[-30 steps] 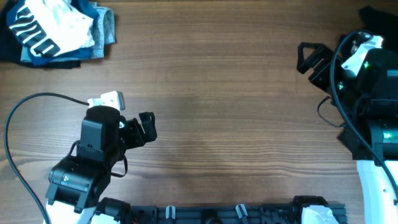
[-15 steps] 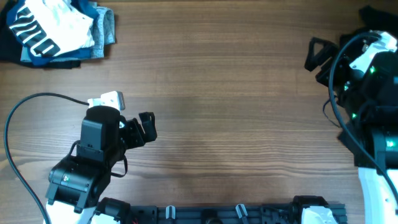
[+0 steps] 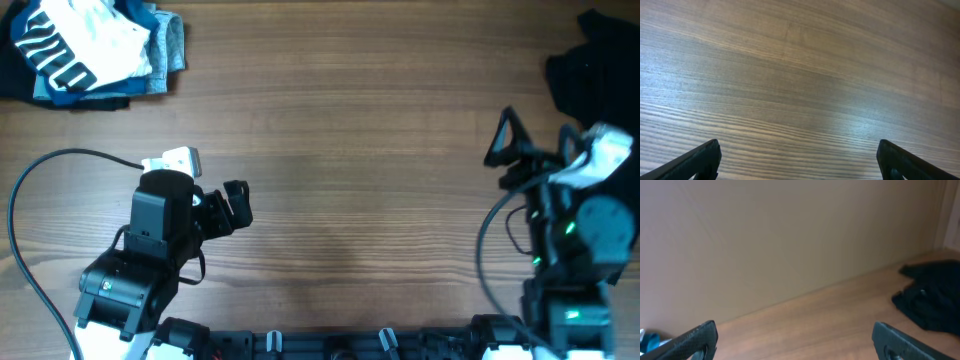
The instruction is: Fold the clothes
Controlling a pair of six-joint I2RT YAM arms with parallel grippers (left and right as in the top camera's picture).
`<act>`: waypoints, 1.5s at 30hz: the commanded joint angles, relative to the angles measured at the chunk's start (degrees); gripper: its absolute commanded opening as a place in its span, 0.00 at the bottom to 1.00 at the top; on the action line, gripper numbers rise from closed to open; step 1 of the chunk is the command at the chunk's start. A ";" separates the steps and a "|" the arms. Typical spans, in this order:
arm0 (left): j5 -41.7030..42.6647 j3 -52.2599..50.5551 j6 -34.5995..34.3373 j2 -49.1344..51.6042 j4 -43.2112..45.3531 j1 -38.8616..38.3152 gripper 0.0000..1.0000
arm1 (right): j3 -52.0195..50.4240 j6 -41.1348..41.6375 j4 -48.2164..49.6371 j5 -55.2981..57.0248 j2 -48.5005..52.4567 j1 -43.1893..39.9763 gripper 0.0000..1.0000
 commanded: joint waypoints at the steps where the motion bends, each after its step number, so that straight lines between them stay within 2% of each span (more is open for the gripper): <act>1: -0.76 -0.11 -0.52 0.00 0.15 -0.26 1.00 | -13.66 -1.36 8.59 -0.50 -7.23 0.07 1.00; 7: -0.76 -0.11 -0.52 0.00 0.15 -0.26 1.00 | -24.96 -1.38 15.21 -0.68 -15.78 0.07 1.00; 12: -0.76 -0.11 -0.52 0.00 0.15 -0.26 1.00 | -28.98 -3.19 15.17 -1.20 -21.31 0.07 1.00; 19: -0.76 -0.11 -0.52 0.00 0.15 -0.26 1.00 | -31.63 -14.84 15.21 -7.78 -26.64 0.07 1.00; 26: -0.76 -0.11 -0.52 0.00 0.15 -0.26 1.00 | -35.50 -16.37 15.26 -8.02 -32.61 0.07 1.00; 33: -0.79 -0.11 -0.52 0.00 0.15 -0.26 1.00 | -35.47 -17.88 12.94 -8.02 -33.09 0.07 1.00; 38: -0.76 -0.11 -0.52 0.00 0.15 -0.26 1.00 | -35.47 -17.73 5.35 -7.80 -33.03 0.07 1.00; 45: -0.76 -0.11 -0.52 0.00 0.15 -0.26 1.00 | -35.47 -17.70 5.73 -8.00 -31.87 0.07 1.00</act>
